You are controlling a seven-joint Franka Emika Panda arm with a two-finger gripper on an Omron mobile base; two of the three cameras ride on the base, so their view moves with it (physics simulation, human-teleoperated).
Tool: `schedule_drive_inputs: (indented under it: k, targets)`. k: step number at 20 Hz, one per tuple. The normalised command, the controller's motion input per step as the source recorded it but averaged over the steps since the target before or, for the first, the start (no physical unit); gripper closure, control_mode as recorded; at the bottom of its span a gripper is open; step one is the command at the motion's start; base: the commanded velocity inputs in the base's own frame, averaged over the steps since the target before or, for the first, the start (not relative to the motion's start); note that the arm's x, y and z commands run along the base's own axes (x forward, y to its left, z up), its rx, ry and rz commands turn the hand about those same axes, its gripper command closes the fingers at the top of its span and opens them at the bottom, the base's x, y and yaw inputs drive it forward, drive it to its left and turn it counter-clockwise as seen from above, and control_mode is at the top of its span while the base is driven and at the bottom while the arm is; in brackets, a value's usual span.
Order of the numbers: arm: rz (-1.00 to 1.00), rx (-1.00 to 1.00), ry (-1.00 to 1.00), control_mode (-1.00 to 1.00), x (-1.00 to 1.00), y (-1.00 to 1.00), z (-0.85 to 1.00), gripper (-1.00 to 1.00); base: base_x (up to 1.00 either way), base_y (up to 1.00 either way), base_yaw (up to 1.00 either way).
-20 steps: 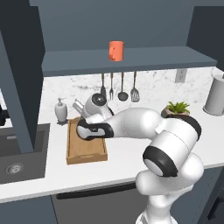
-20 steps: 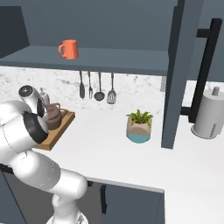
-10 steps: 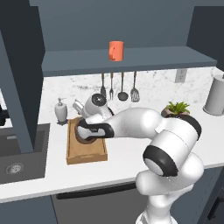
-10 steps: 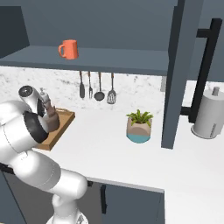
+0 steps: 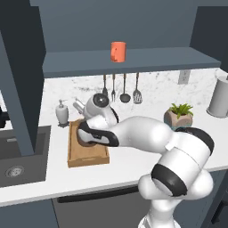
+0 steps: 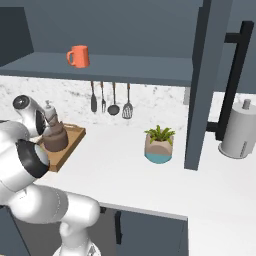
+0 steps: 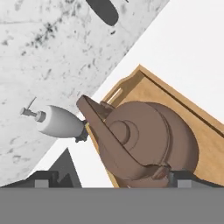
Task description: Pick the kettle from the counter and place it on the tray. Then pick the mug from the cabinet and place it on the tray. Then close the cabinet doors.
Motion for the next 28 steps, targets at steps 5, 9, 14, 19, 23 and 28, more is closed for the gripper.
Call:
schedule_drive_inputs:
  k: [5,9,14,19,23,28]
  targets:
    - [0.0,-0.1,0.0,-1.0,-0.41,-0.03,0.55,-1.0,0.0,0.0,0.0]
    - [0.0,-0.08,0.0,-1.0,-0.4,-0.06,0.49,-1.0,0.0,0.0,0.0]
    - [0.09,-0.1,-0.02,-1.0,-0.56,-0.28,0.33,-1.0,0.0,0.0,0.0]
    - [0.07,-0.04,0.0,-1.0,-0.36,-0.68,0.0,-1.0,0.0,0.0,0.0]
    - [0.15,-0.05,0.0,-1.0,-0.25,-0.59,0.0,-1.0,0.0,0.0,0.0]
    - [0.23,-0.12,0.0,-1.0,-0.37,-0.14,0.44,-1.0,0.0,0.0,0.0]
